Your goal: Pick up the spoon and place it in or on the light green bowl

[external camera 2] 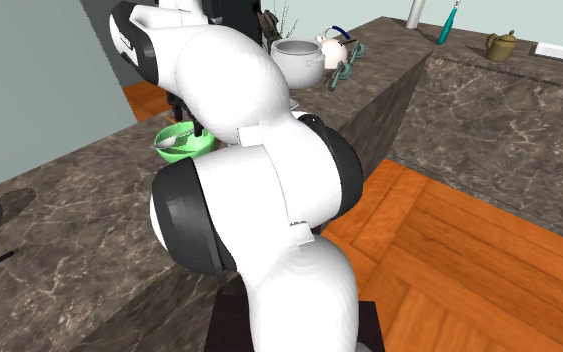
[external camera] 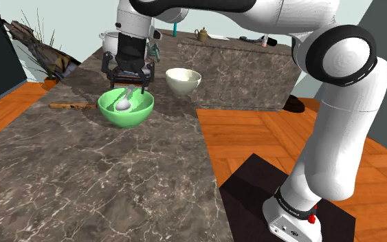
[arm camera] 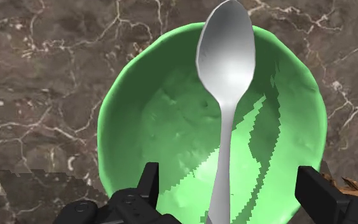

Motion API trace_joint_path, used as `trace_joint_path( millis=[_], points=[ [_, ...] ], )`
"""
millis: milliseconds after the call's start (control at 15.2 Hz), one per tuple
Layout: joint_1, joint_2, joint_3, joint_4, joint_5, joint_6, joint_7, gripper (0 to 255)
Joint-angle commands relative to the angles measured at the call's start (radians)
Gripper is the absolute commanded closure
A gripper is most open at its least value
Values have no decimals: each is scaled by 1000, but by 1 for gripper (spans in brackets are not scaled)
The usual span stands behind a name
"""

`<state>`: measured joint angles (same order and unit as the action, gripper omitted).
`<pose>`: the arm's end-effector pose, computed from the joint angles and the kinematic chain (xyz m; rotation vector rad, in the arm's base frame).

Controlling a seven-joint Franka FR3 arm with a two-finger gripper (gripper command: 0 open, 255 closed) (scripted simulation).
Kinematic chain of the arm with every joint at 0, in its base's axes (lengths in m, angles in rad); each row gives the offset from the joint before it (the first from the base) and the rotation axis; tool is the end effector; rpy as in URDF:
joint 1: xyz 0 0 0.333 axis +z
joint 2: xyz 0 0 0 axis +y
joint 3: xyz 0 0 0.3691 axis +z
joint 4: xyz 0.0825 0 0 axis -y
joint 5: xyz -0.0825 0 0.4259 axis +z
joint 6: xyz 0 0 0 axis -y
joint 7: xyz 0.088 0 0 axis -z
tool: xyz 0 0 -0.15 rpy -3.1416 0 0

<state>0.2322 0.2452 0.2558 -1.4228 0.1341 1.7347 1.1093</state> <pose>0.6172 0.3252 0.5752 -2.7965 0.9391 0.1290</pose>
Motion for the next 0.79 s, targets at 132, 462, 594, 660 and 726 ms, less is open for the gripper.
trace_joint_path(
  millis=[132,462,594,660,726],
  points=[
    [-5,16,-3,122,-4,-107,6,0],
    [-5,24,-4,160,-6,-137,8,0],
    [-5,24,-4,160,-6,-137,8,0],
    [-5,24,-4,160,-6,-137,8,0],
    [-5,24,-4,160,-6,-137,8,0]
  ],
)
